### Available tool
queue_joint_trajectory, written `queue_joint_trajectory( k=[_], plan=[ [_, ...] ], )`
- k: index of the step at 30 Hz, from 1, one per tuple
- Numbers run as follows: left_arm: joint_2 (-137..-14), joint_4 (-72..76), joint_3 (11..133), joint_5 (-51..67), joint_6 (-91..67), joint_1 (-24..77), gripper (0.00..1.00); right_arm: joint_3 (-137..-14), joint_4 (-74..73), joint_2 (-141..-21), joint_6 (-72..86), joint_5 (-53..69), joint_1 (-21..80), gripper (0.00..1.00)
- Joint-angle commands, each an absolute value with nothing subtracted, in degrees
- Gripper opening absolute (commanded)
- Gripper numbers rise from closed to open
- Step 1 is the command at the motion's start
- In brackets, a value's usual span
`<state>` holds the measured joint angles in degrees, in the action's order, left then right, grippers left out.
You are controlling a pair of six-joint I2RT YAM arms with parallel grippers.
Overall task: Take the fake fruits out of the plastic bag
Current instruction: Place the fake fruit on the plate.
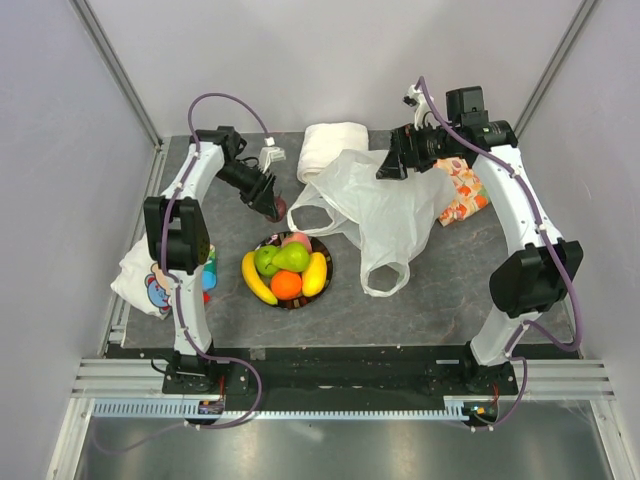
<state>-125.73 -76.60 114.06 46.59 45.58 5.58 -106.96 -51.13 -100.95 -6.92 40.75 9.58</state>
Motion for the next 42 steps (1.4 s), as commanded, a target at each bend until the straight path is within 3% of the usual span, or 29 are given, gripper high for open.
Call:
queue_joint_trajectory(
  k=[1,17,25,30,42],
  plan=[
    [-123.67,-85.79,110.49,49.13,44.83,5.62,0.07,-109.25,-50.98,-100.81,-8.09,40.52,9.58,0.98],
    [-121.38,-79.46,100.64,48.6,42.89,5.8,0.12,-108.37,-50.8,-100.02,-7.91,41.22,9.58,0.98],
    [-120.76,-74.88,99.4,46.67,41.31,5.98,0.29,-107.67,-50.71,-99.75,-7.74,41.13,9.58,0.98],
    [-121.2,-73.74,100.54,47.11,39.99,5.98,0.45,-107.67,-50.71,-99.67,-7.65,41.13,9.67,0.98],
    [-120.59,-73.83,100.63,46.32,40.08,6.06,0.66,-107.49,-50.54,-99.93,-7.47,41.48,9.58,0.98]
  ],
)
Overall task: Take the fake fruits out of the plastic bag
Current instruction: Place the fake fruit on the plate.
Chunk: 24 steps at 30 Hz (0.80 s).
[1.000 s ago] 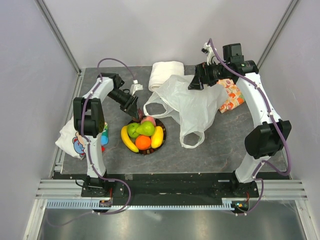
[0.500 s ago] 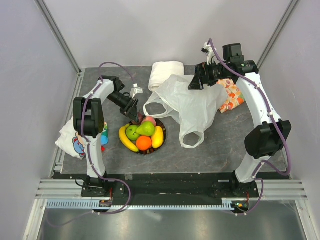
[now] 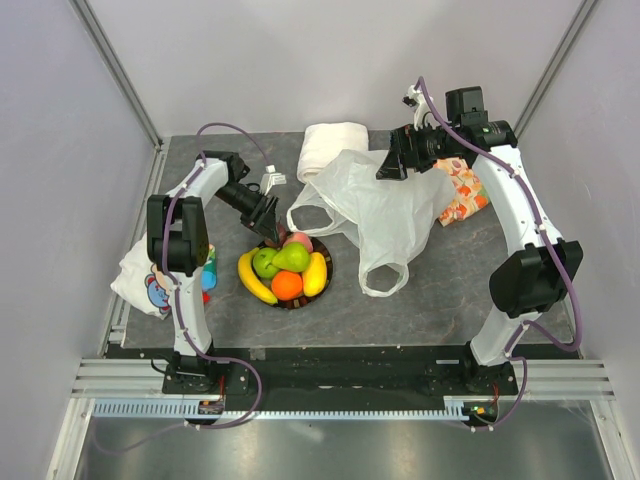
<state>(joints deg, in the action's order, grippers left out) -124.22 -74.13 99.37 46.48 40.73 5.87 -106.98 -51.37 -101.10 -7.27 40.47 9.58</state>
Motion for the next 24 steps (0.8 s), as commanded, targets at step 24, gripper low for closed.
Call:
queue_joint_trajectory(
  k=[24],
  plan=[
    [-120.58,-68.82,99.05,41.92,36.21,5.98,0.8,-106.44,-50.36,-99.67,-7.12,42.01,9.67,0.98]
  ],
)
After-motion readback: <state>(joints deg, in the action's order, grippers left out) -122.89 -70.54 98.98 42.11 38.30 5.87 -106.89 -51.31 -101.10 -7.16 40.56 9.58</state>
